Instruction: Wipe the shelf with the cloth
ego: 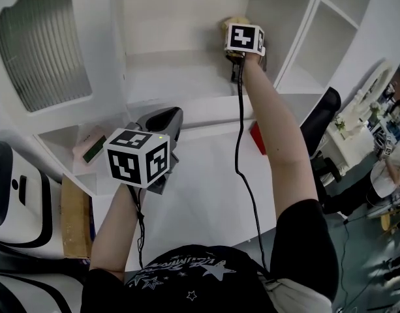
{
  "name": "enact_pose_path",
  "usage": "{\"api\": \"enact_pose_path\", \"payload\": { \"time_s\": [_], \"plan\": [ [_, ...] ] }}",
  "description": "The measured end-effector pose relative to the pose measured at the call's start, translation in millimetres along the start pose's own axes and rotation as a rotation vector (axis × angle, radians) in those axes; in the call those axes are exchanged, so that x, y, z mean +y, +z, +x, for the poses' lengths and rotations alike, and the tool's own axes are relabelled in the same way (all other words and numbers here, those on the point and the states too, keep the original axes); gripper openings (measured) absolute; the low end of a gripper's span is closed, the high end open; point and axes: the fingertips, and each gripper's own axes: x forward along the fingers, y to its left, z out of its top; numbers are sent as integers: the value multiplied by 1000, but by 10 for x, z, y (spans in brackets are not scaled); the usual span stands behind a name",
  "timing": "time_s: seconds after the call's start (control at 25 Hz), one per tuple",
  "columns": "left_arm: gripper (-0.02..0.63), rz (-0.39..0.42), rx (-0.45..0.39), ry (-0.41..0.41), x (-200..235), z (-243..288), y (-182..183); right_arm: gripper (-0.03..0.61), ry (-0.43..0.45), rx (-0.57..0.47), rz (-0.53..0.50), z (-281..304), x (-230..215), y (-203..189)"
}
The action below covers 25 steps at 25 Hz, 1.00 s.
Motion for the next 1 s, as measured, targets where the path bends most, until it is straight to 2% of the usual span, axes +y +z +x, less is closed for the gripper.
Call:
{"api": "enact_pose_path", "payload": {
  "time_s": [0.32, 0.52, 1.0],
  "plan": [
    [3, 6, 1, -23, -43, -84, -32, 86, -12, -10, -40, -412, -66, -47],
    [3, 6, 9, -45, -73, -154, -81, 86, -56, -21, -50, -697, -185, -123],
    [3, -2, 47, -122, -295, -287, -255, 86, -76, -24, -23, -1298, -399, -386]
  ]
}}
